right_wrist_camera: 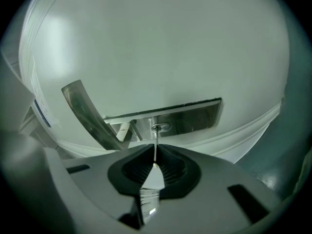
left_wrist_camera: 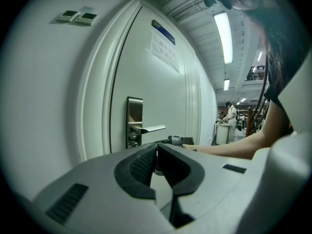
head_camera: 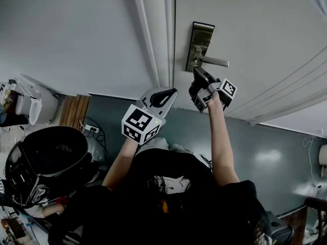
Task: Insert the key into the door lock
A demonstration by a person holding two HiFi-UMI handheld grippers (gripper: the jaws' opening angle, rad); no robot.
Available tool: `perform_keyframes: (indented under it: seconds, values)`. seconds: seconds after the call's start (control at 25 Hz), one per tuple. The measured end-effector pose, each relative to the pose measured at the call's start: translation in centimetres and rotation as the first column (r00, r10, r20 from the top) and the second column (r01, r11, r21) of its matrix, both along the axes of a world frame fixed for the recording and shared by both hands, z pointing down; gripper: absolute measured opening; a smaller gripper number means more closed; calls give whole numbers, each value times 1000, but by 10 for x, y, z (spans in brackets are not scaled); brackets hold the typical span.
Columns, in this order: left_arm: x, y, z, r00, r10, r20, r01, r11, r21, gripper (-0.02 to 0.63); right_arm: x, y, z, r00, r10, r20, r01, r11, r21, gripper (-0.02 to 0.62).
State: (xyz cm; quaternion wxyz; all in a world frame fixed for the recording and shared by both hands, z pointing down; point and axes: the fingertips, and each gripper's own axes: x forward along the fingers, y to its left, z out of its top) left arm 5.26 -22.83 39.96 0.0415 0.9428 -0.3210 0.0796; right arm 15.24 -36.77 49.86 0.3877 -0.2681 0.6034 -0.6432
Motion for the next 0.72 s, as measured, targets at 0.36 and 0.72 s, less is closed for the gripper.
perform_keyframes:
  seconds: [0.36, 0.72]
  values:
    - [-1, 5, 2, 1000, -9, 21, 9, 1000, -6, 12, 4, -13, 0, 999, 29, 15, -29, 1000, 4, 21]
    - [4, 7, -2, 999, -25, 22, 25, 1000, 0, 12, 2, -13, -7, 998, 38, -47, -36, 998, 52, 25]
